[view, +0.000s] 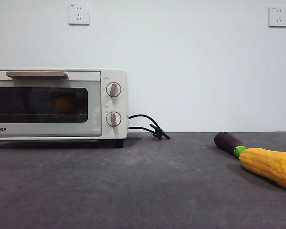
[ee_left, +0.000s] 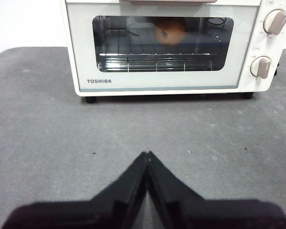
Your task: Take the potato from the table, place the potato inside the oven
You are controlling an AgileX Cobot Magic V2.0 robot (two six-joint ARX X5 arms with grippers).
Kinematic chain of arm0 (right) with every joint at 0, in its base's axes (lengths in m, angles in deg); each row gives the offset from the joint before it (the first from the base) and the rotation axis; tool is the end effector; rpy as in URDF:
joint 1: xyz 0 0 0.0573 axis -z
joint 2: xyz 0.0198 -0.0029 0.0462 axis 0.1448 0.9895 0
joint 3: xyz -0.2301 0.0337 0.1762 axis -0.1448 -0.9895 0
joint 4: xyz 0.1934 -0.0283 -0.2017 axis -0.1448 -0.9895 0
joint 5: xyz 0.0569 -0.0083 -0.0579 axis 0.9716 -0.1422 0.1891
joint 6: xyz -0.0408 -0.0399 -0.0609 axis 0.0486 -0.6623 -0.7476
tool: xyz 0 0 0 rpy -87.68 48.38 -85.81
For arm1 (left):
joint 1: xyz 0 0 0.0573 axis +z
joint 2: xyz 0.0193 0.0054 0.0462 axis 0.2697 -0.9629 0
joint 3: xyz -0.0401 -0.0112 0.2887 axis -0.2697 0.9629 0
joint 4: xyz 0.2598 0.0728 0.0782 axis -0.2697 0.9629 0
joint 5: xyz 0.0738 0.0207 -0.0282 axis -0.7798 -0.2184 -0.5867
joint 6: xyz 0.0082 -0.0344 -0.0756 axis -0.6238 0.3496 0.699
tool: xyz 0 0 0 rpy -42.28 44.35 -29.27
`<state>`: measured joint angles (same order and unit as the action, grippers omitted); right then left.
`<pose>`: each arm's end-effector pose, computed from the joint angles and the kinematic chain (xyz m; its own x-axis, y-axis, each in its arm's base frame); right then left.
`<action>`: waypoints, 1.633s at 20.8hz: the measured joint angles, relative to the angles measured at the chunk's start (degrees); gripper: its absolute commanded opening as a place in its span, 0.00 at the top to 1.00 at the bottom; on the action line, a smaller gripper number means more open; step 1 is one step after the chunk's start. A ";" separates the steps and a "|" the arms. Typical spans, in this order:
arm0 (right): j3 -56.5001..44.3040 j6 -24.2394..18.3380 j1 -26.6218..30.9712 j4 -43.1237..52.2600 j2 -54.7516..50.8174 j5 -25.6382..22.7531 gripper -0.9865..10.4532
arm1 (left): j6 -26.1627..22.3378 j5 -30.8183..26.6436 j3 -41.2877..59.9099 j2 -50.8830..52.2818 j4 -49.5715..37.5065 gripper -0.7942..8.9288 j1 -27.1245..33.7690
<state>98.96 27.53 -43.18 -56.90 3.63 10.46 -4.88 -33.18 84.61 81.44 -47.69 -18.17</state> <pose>0.0849 0.0166 0.4238 0.8246 -0.0343 -0.5647 -0.0562 0.9883 -0.1421 0.1379 -0.0025 0.1456 0.9861 0.0064 -0.1659 -0.0124 0.9993 -0.0352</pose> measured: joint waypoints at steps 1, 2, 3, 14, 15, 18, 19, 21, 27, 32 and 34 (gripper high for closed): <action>0.00 0.00 0.00 0.00 0.00 -0.02 0.89 | -0.61 0.00 0.00 0.00 0.00 0.92 0.11; 0.00 0.00 0.00 0.00 0.02 0.00 0.89 | -1.27 0.00 0.00 0.00 0.00 0.92 0.20; 0.00 0.00 0.00 0.00 0.02 -0.02 0.89 | -1.68 0.00 0.00 0.00 -0.02 0.92 0.22; 0.00 0.00 0.00 0.00 0.02 -0.02 0.89 | -2.51 0.15 0.00 -0.55 -0.26 0.92 0.22; 0.00 0.00 0.00 0.00 0.02 -0.02 0.89 | -2.51 0.15 0.00 -0.55 -0.28 0.92 0.22; 0.00 0.00 0.00 0.00 0.02 0.00 0.89 | -2.51 0.15 0.00 -0.55 -0.31 0.92 0.22; 0.00 -0.09 0.07 0.00 0.02 -0.15 0.89 | -2.51 0.15 0.00 -0.55 -0.31 0.92 0.22; 0.00 -2.49 3.04 0.00 -0.31 -3.74 0.89 | -2.51 0.17 0.00 -0.55 -0.37 0.92 0.22; -8.63 -6.69 23.12 19.47 -6.29 -2.25 0.89 | -2.51 0.22 0.00 -0.92 -0.42 0.92 0.22; -27.47 -2.54 32.63 50.10 -14.97 22.84 0.89 | -2.51 0.22 0.00 -1.09 -0.42 0.92 0.22; -34.42 -2.45 33.94 57.40 -17.16 31.04 0.89 | -2.51 0.22 0.00 -1.20 -0.44 0.92 0.22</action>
<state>64.54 25.08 -9.24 0.50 -13.53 41.50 -7.40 -32.96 84.61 80.23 -48.13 -17.95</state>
